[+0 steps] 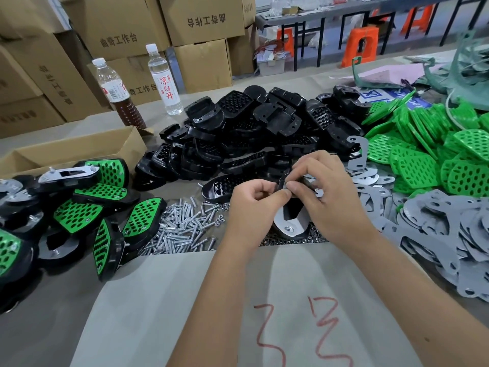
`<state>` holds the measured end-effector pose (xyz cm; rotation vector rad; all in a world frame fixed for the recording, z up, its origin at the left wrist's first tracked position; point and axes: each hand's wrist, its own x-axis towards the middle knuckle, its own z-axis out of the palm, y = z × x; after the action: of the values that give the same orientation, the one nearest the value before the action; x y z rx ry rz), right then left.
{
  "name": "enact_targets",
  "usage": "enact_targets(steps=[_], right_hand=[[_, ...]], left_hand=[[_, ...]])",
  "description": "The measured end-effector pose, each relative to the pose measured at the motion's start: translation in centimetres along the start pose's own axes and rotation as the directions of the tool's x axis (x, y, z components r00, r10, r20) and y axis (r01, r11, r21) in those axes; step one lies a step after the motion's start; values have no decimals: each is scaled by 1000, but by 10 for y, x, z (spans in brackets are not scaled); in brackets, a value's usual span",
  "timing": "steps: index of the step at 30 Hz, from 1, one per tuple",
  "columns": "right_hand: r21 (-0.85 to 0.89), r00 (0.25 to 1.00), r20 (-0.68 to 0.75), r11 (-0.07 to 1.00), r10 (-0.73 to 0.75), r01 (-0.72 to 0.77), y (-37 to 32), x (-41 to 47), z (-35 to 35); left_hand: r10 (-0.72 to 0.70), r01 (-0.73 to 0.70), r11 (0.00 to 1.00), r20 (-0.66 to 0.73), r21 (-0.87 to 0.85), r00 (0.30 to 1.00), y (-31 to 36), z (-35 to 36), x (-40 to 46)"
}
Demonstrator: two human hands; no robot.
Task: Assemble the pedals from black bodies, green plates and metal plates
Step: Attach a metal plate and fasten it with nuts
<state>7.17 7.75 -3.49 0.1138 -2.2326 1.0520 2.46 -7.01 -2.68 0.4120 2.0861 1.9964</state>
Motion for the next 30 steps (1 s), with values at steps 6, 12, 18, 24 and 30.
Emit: enact_targets(steps=[6, 12, 18, 24, 30], right_hand=[[-248, 989, -59, 962, -134, 116, -2, 3, 5], [-393, 988, -71, 914, -141, 102, -2, 4, 8], [-456, 991, -77, 887, -113, 66, -3, 3, 7], [-432, 983, -166, 902, -74, -5, -4, 4, 7], [-231, 973, -201, 960, 112, -158, -9, 5, 6]], left_hand=[[-88, 90, 996, 49, -28, 995, 4, -7, -1], [-61, 60, 998, 27, 14, 998, 6, -6, -4], [50, -43, 987, -42, 155, 998, 11, 2, -9], [198, -183, 941, -25, 285, 980, 13, 8, -12], [438, -373, 814, -50, 445, 897, 13, 20, -17]])
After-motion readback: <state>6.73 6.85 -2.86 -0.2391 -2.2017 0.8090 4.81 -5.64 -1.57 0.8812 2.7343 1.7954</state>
